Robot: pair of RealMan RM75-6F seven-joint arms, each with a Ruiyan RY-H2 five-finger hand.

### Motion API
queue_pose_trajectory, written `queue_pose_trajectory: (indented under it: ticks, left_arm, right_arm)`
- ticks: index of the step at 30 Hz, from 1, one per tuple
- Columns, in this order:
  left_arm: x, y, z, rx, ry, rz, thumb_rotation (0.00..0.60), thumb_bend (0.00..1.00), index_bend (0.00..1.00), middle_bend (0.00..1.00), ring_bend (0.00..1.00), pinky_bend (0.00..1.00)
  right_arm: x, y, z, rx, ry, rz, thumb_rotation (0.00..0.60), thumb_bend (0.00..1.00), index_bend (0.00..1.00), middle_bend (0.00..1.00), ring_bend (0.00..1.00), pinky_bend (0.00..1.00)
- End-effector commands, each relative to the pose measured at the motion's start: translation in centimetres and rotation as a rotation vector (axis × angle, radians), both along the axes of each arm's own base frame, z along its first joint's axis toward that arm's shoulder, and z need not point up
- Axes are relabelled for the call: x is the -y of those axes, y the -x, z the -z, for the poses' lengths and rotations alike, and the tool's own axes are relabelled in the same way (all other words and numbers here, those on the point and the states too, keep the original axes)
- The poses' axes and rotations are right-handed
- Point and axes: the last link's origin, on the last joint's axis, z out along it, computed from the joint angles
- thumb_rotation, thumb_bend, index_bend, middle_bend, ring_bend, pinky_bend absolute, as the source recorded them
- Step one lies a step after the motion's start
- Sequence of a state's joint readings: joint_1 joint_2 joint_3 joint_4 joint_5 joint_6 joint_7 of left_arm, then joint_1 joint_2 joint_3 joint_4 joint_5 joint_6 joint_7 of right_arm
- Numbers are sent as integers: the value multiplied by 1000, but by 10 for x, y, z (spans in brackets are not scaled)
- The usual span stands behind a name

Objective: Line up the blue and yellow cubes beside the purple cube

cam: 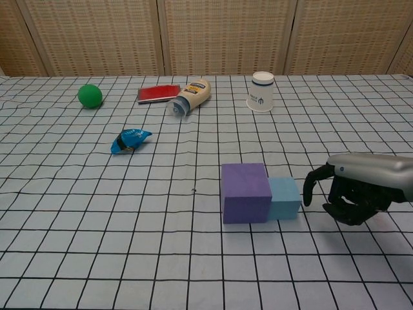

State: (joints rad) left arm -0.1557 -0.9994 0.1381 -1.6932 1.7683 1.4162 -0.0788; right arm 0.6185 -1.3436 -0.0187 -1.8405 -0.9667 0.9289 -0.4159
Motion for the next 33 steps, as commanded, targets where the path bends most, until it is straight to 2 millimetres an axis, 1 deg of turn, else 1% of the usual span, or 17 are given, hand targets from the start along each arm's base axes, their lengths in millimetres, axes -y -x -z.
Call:
queue_pose_trajectory:
  ticks: [1, 4, 5, 7, 9, 11, 13, 16, 23, 28, 33]
  left_arm:
    - [0, 0, 0, -1, 2, 0, 600, 426, 292, 380, 236, 347]
    - [1, -1, 0, 0, 2, 4, 600, 425, 292, 385, 236, 347]
    - [1, -1, 0, 1, 1, 5, 600, 426, 292, 386, 236, 347]
    - [1, -1, 0, 1, 0, 5, 600, 426, 292, 387, 236, 347]
    - [1, -1, 0, -2, 2, 3, 600, 426, 292, 388, 236, 347]
    - [1, 0, 1, -4, 4, 1, 600, 426, 292, 388, 236, 347]
    - [1, -1, 1, -5, 3, 1, 600, 425, 292, 389, 237, 347]
    - [1, -1, 0, -4, 0, 2, 600, 425, 292, 389, 237, 348]
    - [0, 0, 0, -3, -2, -1, 600, 424, 293, 390, 237, 347]
    - [1, -1, 0, -3, -1, 2, 600, 425, 293, 390, 237, 347]
    - [1, -1, 1, -9, 2, 1, 600, 424, 293, 389, 237, 347]
  right_arm:
    - [5, -2, -12, -32, 82, -72, 600, 421, 379, 844, 883, 1000]
    - [12, 2, -19, -90, 174, -136, 600, 289, 362, 844, 883, 1000]
    - [15, 5, -20, -118, 211, -157, 600, 243, 339, 844, 883, 1000]
    - [20, 11, -21, -158, 254, -177, 600, 191, 288, 844, 883, 1000]
    - [23, 20, -19, -195, 275, -177, 600, 162, 221, 844, 883, 1000]
    - [26, 26, -18, -214, 282, -168, 600, 146, 182, 844, 883, 1000]
    - [29, 30, -17, -226, 292, -163, 600, 136, 167, 843, 883, 1000]
    - [35, 39, -17, -251, 308, -149, 600, 131, 186, 844, 883, 1000]
    - [43, 58, -25, -296, 327, -92, 600, 131, 300, 844, 884, 1000]
    - [47, 70, -33, -307, 345, -62, 600, 131, 321, 844, 884, 1000]
    - [51, 80, -35, -310, 355, -46, 600, 131, 325, 844, 885, 1000]
